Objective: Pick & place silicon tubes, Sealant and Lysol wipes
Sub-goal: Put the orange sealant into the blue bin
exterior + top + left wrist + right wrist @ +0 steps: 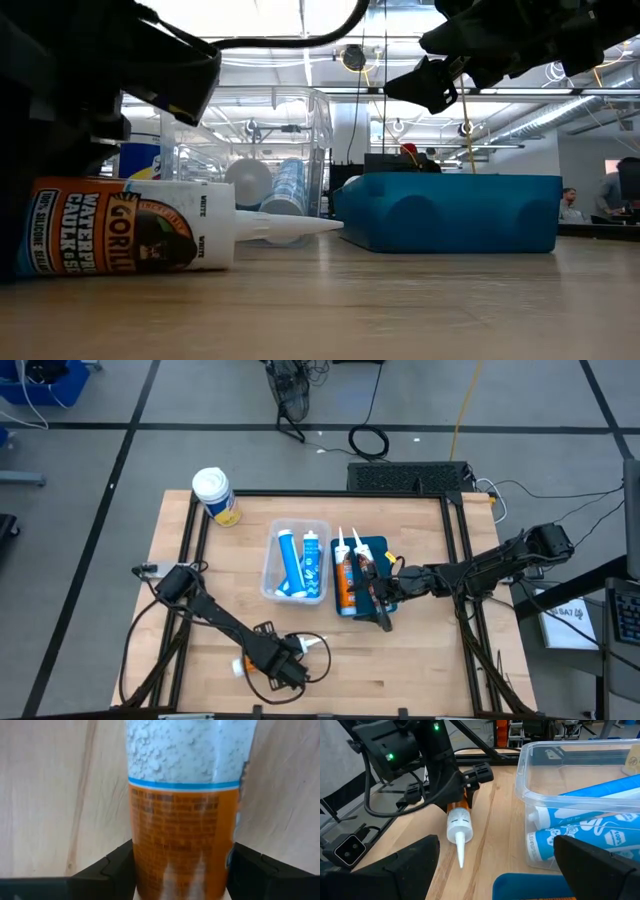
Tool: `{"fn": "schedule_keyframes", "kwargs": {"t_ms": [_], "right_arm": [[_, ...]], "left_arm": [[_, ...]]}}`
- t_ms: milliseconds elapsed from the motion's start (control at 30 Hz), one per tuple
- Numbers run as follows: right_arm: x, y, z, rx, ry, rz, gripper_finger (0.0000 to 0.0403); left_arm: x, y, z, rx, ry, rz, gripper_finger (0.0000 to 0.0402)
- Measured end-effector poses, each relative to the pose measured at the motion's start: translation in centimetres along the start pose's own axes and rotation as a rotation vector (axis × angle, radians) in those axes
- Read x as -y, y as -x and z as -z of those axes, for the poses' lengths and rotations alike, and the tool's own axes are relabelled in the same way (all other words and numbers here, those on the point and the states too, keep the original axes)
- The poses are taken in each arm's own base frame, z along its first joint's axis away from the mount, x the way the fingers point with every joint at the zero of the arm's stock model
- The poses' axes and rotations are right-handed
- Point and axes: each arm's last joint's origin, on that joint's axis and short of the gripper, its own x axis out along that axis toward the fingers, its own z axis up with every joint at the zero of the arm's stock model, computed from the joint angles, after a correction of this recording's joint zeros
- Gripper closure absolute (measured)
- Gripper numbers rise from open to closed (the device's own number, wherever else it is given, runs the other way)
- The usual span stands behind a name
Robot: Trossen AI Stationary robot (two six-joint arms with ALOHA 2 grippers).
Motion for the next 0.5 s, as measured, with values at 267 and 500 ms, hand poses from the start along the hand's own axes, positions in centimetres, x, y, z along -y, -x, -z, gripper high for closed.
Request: {"fn": "schedule_keyframes", "kwargs": {"t_ms": [267, 500], "right_arm": [[0.0, 0.0, 0.0, 0.0, 0.0, 0.003, 0.0037], [0.0, 0.0, 0.1, -0.01, -0.014, 0.004, 0.0037]], "left_arm": [[0.0, -0.3, 0.1, -0.011, -0.035, 0.012, 0.016], [0.4, 2.4, -0.4, 0.034, -0.216, 0.08, 0.0194]]}}
